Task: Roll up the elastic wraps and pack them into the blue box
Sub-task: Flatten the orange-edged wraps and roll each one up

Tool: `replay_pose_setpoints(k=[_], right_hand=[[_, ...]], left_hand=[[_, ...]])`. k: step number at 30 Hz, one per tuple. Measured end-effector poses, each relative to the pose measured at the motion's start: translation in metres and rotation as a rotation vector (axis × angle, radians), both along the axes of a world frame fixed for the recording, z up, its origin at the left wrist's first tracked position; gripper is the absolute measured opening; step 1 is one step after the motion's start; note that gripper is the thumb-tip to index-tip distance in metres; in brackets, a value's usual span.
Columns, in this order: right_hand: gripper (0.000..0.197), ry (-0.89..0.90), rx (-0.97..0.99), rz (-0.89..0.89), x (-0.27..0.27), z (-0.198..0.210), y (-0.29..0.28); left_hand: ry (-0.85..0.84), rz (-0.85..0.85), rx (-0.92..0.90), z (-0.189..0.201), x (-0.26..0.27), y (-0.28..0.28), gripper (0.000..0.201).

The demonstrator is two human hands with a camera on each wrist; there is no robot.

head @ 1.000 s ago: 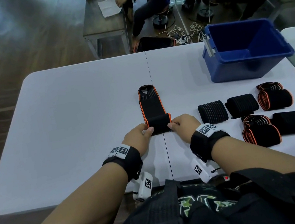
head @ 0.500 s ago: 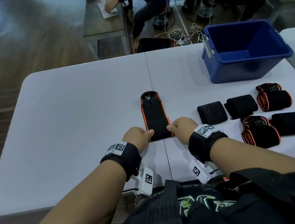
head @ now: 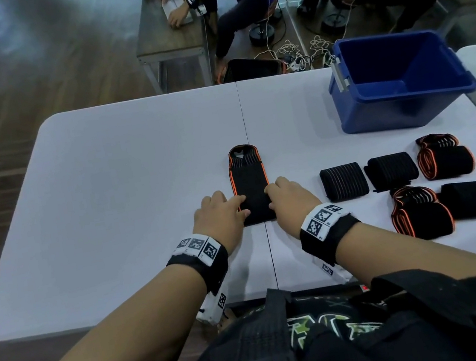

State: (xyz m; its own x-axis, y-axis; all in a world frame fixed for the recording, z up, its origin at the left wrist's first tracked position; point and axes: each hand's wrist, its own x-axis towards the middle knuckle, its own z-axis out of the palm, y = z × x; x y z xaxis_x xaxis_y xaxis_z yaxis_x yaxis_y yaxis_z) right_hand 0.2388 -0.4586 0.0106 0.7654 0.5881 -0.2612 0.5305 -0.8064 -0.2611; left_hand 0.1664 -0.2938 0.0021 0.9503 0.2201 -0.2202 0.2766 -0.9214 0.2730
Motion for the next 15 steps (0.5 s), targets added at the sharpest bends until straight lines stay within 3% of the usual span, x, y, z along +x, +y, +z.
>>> replay_pose_setpoints(k=[3, 6, 8, 10, 15], right_hand=[[0.031, 0.043, -0.019, 0.010, 0.001, 0.001, -0.002], [0.058, 0.100, -0.058, 0.037, 0.005, 0.001, -0.007], [0.069, 0.091, -0.124, 0.082, 0.008, -0.001, -0.008], [0.067, 0.093, -0.126, 0.064, 0.014, -0.004, -0.006], [0.037, 0.286, 0.122, -0.140, 0.022, -0.009, -0.004]], left_hand=[[0.071, -0.013, -0.029, -0.005, -0.008, 0.002, 0.065], [0.161, -0.002, -0.133, -0.009, -0.008, 0.007, 0.094], [0.156, 0.040, -0.209, -0.012, -0.002, 0.011, 0.089], [0.136, 0.082, -0.265, -0.014, 0.005, 0.014, 0.074], [0.043, 0.186, -0.472, -0.013, 0.014, 0.017, 0.038]])
